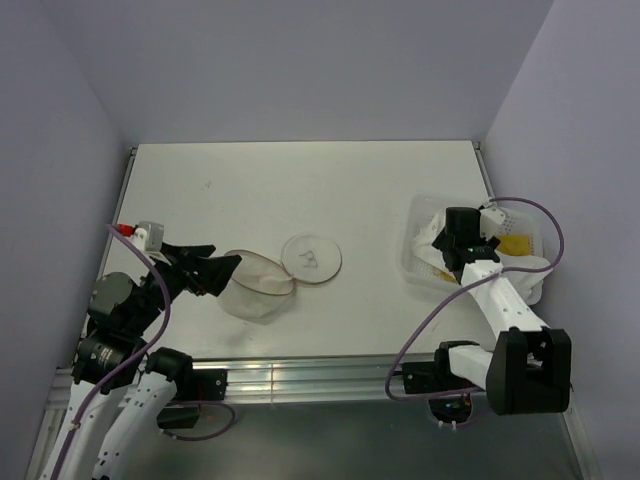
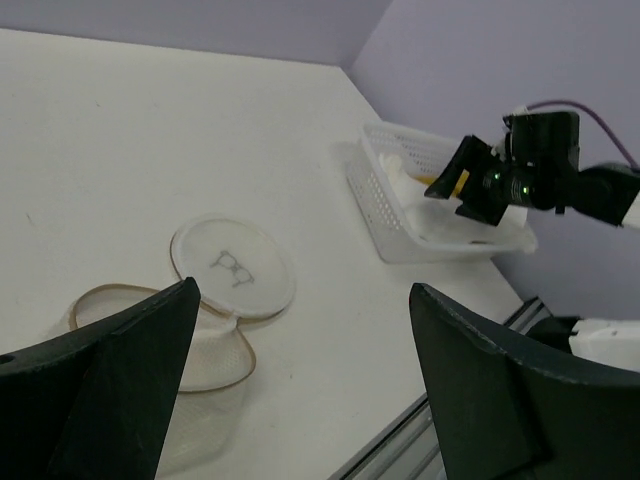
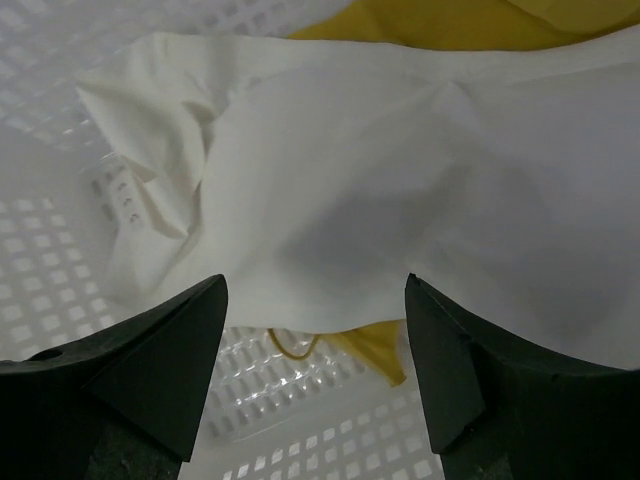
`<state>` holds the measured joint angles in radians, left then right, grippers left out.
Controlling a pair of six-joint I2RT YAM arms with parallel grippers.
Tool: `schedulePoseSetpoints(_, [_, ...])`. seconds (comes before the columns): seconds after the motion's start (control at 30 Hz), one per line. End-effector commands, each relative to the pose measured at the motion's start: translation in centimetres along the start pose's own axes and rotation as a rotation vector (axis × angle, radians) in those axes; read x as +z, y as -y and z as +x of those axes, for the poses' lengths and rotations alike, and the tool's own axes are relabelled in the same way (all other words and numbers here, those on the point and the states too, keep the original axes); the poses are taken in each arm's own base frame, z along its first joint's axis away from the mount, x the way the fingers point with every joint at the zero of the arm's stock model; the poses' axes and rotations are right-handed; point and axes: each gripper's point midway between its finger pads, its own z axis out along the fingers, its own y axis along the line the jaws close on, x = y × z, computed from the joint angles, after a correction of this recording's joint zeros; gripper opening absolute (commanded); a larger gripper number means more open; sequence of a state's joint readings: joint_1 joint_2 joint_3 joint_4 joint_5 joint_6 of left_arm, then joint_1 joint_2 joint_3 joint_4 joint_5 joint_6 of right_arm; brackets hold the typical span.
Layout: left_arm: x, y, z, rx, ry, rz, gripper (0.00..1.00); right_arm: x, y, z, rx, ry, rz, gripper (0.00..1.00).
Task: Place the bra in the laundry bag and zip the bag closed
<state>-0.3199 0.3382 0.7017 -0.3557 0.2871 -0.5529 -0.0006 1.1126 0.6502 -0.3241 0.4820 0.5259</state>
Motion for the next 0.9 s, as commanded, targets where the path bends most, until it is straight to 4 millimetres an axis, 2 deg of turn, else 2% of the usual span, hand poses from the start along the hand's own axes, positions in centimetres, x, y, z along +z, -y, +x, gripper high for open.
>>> schedulePoseSetpoints(0.0, [0.4,0.1,1.8,0.098,-0.078,0.043,0.93,1.1,-0.1,-1.3,0.025,-0.007,0.021,0.79])
schedulePoseSetpoints(0.13, [0.4,1.3,2.7,0.107,-0.116,0.098,0.92,2.5,-1.0,-1.2,0.050,-0.055,0.004,0.76])
schedulePoseSetpoints(0.3, [0.1,1.8,3.1,0.097,-0.121,0.104,0.92,4.8,-2.2,-1.4,0.025,-0.102,0.019,0.69])
schedulePoseSetpoints(0.4, [0.1,2.0,3.4,0.096,-0.131,0.109,0.91,5.6,-2.3,-1.2,0.016,-0.119,0.039,0.58])
schedulePoseSetpoints(0.43, [0.1,2.0,3.4,0.096,-0.132,0.107,0.91,5.7,-2.1,-1.3,0.018,-0.113,0.044,0.47])
schedulePoseSetpoints(0.47, [0.1,2.0,3.5,0.096,-0.136,0.108,0.91,5.7,-2.1,-1.4,0.019,-0.107,0.044,0.42])
schedulePoseSetpoints(0.6, [0.2,1.9,3.6,0.095,-0.139,0.102,0.91,5.2,-2.2,-2.7,0.034,-0.057,0.030,0.17])
schedulePoseSetpoints(0.63, [0.2,1.9,3.5,0.096,-0.137,0.101,0.91,4.9,-2.3,-3.3,0.042,-0.038,0.029,0.04])
schedulePoseSetpoints(0.67, [0.2,1.8,3.5,0.095,-0.138,0.099,0.91,4.7,-2.3,-3.8,0.046,-0.027,0.024,0.00])
schedulePoseSetpoints(0.8, [0.3,1.7,3.6,0.094,-0.135,0.093,0.91,2.2,-2.7,-6.5,0.117,0.079,-0.048,0.00])
schedulePoseSetpoints(0.87, [0.2,1.6,3.6,0.093,-0.134,0.090,0.91,-0.3,-2.6,-8.4,0.162,0.160,-0.107,0.00])
